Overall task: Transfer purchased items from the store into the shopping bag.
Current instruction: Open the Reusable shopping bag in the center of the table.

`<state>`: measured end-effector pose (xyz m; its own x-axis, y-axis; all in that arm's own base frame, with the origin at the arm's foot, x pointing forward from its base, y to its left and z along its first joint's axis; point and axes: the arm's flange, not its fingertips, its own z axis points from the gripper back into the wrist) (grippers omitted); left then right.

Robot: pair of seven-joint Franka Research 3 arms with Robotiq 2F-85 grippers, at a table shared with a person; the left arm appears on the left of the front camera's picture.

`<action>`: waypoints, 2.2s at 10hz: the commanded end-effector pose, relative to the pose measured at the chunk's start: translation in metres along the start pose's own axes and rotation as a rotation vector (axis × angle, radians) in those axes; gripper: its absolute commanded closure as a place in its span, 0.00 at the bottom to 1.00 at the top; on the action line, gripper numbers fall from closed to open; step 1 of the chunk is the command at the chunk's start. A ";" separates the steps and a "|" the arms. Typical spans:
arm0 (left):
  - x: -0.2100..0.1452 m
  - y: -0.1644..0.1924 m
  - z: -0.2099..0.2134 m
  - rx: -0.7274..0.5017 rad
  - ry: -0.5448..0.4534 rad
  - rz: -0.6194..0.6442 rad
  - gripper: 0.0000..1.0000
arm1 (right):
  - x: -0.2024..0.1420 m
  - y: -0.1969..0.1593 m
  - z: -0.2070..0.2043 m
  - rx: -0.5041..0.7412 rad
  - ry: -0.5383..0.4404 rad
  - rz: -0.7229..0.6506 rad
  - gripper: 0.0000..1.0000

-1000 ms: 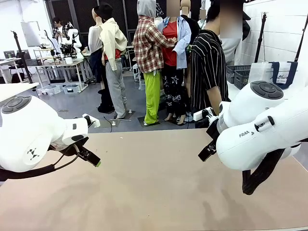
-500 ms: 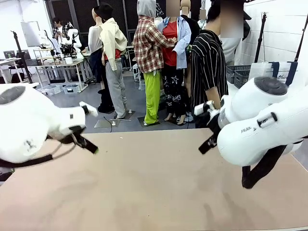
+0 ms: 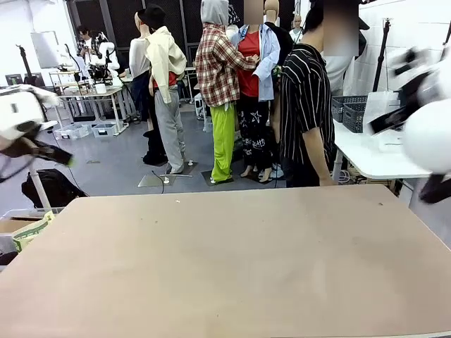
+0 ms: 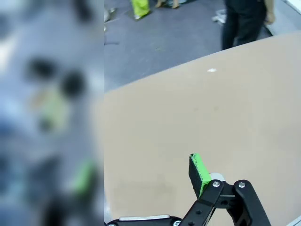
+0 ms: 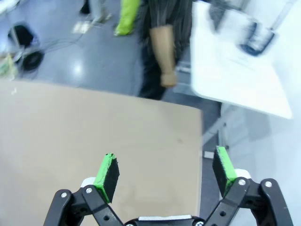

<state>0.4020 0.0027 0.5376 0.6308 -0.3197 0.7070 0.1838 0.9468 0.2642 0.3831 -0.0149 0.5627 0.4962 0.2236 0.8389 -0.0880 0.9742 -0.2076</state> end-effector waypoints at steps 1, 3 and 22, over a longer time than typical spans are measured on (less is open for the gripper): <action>-0.046 0.031 0.009 0.111 0.129 0.194 0.00 | -0.031 -0.047 0.002 -0.096 0.016 -0.183 0.00; -0.091 0.070 0.019 0.162 0.145 0.389 0.00 | -0.076 -0.090 0.013 -0.146 0.012 -0.350 0.00; -0.099 0.160 0.028 0.179 0.134 0.680 0.00 | -0.086 -0.161 -0.002 -0.177 0.079 -0.508 0.00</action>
<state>0.3500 0.1817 0.5285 0.6403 0.3743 0.6708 -0.4121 0.9043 -0.1112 0.3571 -0.1909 0.5221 0.4950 -0.2938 0.8177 0.3245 0.9355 0.1397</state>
